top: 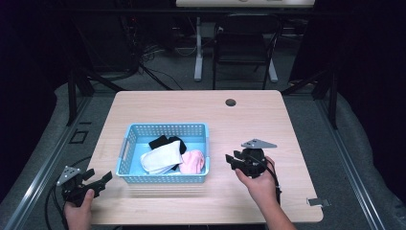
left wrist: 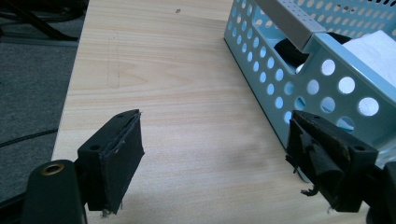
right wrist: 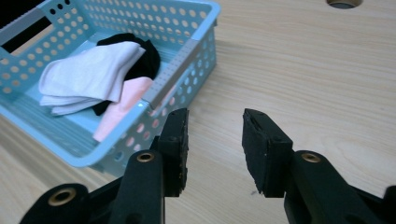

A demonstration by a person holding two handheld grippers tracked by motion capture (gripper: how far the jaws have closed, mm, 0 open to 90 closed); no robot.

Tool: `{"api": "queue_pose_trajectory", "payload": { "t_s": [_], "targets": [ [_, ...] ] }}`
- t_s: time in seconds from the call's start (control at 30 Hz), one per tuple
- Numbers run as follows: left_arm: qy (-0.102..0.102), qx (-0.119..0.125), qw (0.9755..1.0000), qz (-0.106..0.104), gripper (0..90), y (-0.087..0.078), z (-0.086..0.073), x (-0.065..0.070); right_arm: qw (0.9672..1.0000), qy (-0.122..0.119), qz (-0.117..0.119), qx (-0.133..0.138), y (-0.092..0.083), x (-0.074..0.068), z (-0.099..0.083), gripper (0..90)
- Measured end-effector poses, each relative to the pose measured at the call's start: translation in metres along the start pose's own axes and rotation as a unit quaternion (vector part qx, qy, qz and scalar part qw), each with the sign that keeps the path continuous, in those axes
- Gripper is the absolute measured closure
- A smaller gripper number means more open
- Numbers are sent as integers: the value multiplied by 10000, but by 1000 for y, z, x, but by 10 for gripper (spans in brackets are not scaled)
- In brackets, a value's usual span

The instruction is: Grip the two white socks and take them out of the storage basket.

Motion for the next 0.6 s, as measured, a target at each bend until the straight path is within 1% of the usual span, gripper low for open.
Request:
{"api": "queue_pose_trajectory", "payload": {
  "t_s": [0.03, 0.17, 0.2, 0.23, 0.27, 0.4, 0.43, 0.47, 0.57, 0.6],
  "targets": [
    [-4, 22, 10000, -10, 186, 0, 0, 0, 10000, 0, 0, 0, 0, 0, 0, 613],
    [1, 29, 10000, -12, 185, 0, 1, 0, 9997, -68, 164, -142, 3, -8, 16, 627],
    [8, 0, 10000, -3, 185, 0, 0, 0, 9997, -86, 186, -167, 3, -10, 19, 629],
    [8, 5, 10000, -1, 185, 0, 0, 0, 9994, -139, 240, -202, 6, -14, 26, 629],
    [2, 0, 10000, -5, 185, 0, 0, 0, 9994, -139, 240, -202, 6, -14, 26, 629],
    [6, 2, 10000, -4, 185, 0, 0, 0, 9986, -272, 360, -268, 12, -23, 39, 631],
    [7, 1, 10000, -3, 185, 0, 0, 0, 9982, -335, 408, -286, 15, -28, 45, 632],
    [7, 2, 10000, -3, 185, 0, 0, 0, 9982, -335, 408, -286, 15, -28, 45, 632],
    [0, 3, 10000, -10, 185, 0, 0, 0, 9972, -407, 499, -388, 20, -36, 52, 635],
    [-1, 1, 10000, -14, 186, 0, 0, 0, 9964, -419, 583, -449, 24, -42, 56, 639]
  ]
}}
Point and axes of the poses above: each handheld gripper's, and its own axes: y roughly forward along the jaws, z roughly out of its top, x roughly to its right, the point moved 9 cm from there along y, roughly forward along the jaws, and after that the axes turned 10 degrees about -y, right-handed, at the moved point
